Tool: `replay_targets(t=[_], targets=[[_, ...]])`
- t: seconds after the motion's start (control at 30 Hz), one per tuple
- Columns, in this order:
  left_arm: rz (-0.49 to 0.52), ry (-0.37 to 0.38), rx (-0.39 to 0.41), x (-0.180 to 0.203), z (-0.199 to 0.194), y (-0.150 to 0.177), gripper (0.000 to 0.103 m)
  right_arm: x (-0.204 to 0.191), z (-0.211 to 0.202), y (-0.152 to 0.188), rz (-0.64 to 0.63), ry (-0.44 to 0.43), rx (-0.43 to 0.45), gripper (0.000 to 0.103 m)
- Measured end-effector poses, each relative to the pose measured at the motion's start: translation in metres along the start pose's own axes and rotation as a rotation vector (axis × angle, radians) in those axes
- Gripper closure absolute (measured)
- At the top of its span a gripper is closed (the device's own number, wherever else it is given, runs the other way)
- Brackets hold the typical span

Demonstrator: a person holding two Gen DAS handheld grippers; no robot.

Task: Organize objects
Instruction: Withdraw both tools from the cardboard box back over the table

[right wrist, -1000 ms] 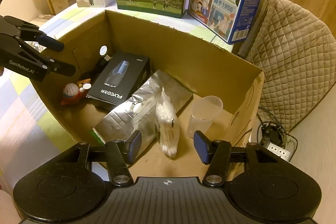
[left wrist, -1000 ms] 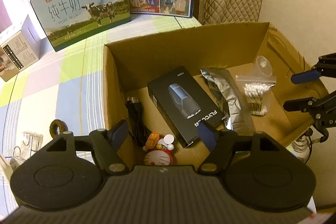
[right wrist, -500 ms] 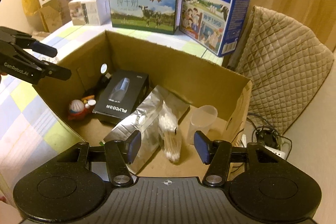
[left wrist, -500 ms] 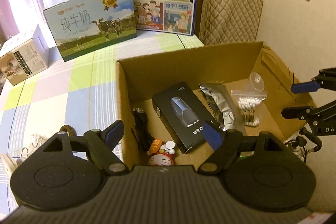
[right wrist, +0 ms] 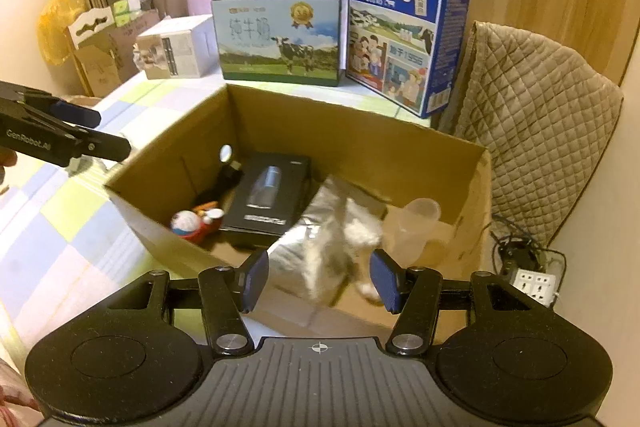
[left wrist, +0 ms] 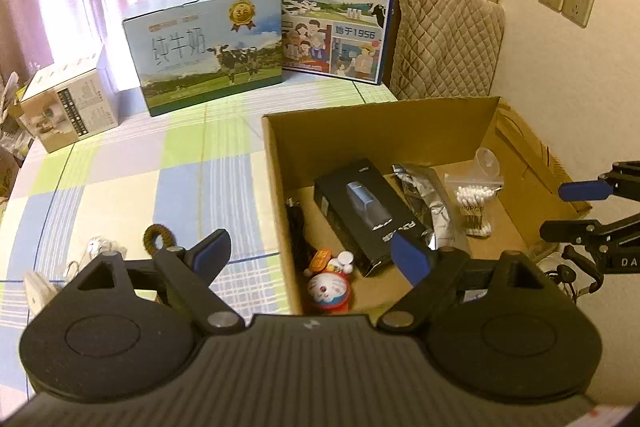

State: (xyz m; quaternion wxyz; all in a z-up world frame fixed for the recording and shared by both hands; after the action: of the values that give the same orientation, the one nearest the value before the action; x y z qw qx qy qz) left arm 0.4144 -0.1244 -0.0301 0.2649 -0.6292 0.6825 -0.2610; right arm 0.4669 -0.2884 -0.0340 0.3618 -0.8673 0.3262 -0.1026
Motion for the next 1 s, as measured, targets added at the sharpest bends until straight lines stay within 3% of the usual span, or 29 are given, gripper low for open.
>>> replay_targets(t=[0.4, 0.73, 1.0], targets=[[-0.091, -0.025, 0.001, -0.066, -0.035, 0.040, 0.017, -0.099, 0.010, 0.005, 0.057, -0.141, 0.013, 0.049], [-0.193, -0.102, -0.104, -0.149, -0.046, 0.101, 0.017, -0.182, 0.043, 0.004, 0.086, -0.247, -0.011, 0.049], [-0.263, -0.117, -0.164, -0.188, -0.046, 0.143, 0.017, -0.237, 0.075, 0.015, 0.099, -0.287, -0.084, 0.049]])
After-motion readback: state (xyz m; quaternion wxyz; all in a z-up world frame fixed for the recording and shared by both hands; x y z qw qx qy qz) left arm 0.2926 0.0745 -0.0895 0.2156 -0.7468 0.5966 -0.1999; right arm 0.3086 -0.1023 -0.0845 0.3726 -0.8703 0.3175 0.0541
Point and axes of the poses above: each gripper's, at about its wrist camera, not at the fingertips, and z roughly the way its jaws point, x to its right, y to its underside, the point moved 7 cm from there along z, roughly the way its jaws point, and after that the axes turned 4 degrees about z, right-handed, at the moved point
